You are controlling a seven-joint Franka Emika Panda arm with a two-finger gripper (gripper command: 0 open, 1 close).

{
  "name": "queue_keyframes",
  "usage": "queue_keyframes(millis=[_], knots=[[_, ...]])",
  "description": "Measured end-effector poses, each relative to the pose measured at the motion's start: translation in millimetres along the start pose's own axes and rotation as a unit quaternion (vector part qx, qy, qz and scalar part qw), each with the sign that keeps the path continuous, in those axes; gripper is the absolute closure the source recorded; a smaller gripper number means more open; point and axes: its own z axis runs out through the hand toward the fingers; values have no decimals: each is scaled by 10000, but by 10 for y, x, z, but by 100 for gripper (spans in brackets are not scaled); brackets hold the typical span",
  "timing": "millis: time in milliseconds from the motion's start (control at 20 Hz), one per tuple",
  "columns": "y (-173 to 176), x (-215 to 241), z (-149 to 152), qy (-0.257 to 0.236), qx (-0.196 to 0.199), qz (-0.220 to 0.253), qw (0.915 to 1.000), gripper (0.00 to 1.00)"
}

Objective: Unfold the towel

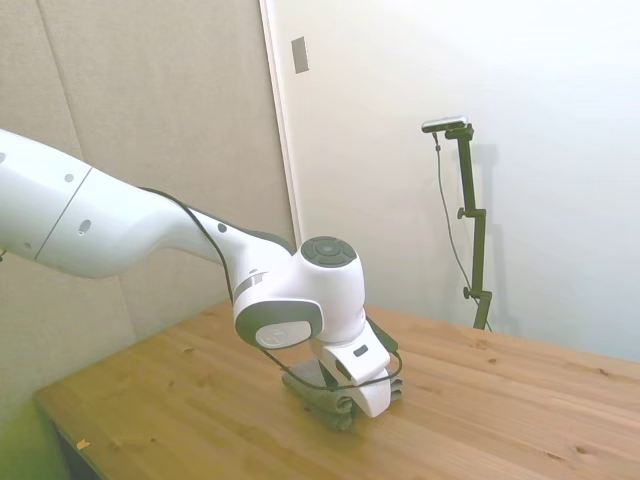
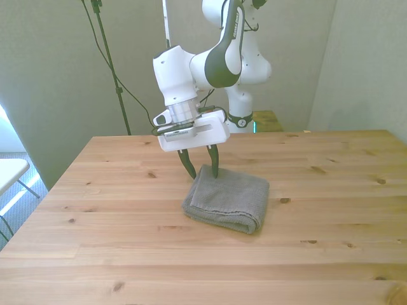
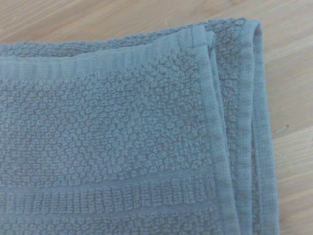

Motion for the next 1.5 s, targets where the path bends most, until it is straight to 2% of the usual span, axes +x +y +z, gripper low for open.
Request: queue_keyframes(millis=[700, 850, 1000, 1250, 1500], knots=[[43, -26, 32, -35, -29, -29, 10000, 100], [36, -11, -50, 16, 29, -25, 10000, 100], [-36, 20, -285, 138, 195, -58, 9997, 100], [-275, -31, -685, 285, 435, -275, 9983, 100], [-846, -474, -791, 367, 473, -874, 9944, 100]])
